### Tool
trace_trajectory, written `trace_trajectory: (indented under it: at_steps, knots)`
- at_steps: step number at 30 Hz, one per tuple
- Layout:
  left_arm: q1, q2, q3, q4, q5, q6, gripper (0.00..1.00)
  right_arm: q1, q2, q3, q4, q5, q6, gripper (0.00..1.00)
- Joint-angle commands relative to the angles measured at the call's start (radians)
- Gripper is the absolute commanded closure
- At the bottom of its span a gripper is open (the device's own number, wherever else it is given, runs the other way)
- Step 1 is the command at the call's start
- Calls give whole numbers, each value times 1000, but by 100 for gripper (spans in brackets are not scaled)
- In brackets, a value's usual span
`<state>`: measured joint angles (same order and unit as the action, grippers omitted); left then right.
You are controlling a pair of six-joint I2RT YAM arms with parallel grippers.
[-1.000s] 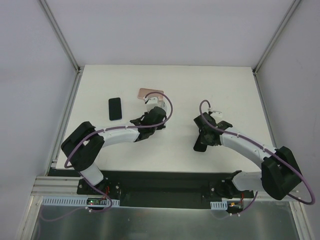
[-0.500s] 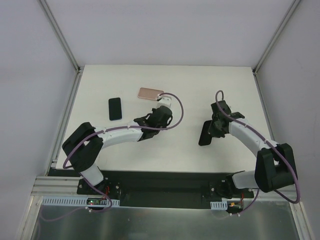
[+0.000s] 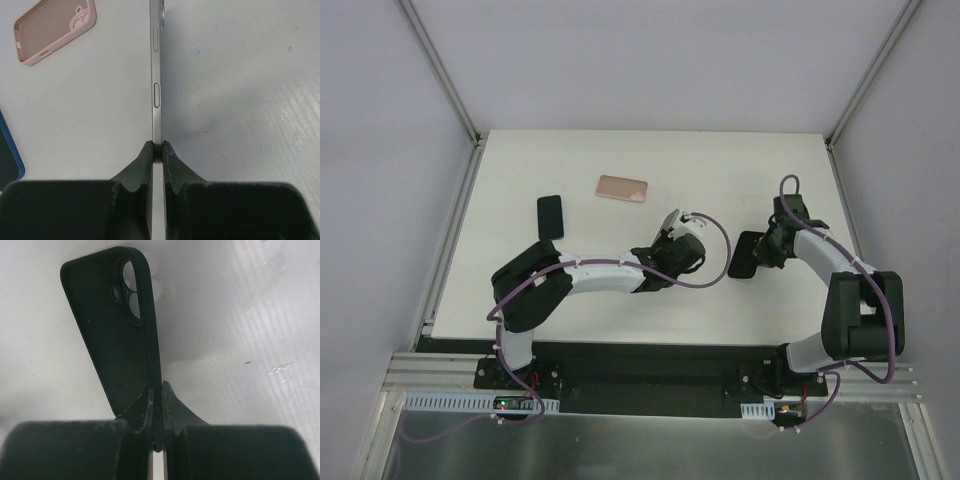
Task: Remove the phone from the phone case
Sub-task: Place the phone case at the center of the board.
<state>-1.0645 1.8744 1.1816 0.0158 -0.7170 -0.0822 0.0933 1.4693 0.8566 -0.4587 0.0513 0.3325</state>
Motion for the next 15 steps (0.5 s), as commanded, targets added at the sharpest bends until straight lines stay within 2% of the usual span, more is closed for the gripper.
trace_trajectory:
  at_steps: [1,7,8,9,10,13,15]
  knots:
    - [-32,11,67,-11,-30,41,100,-90,0,-10,35,116,14,99]
    - [-86,81,170,-10,-4,51,100,-234,-47,-31,23,167,0,98]
    - [-91,112,188,-11,-6,52,100,-253,-43,-31,25,165,-6,95]
    - [-95,127,235,-48,-6,50,100,-283,-35,-28,22,154,-22,89]
    - [-100,143,259,-54,-4,53,100,-296,-30,-27,19,153,-30,69]
    - [-111,198,331,-69,2,62,100,-325,-21,-27,12,147,-49,29]
    - [-118,226,375,-76,2,62,100,-329,-32,-28,3,140,-53,22]
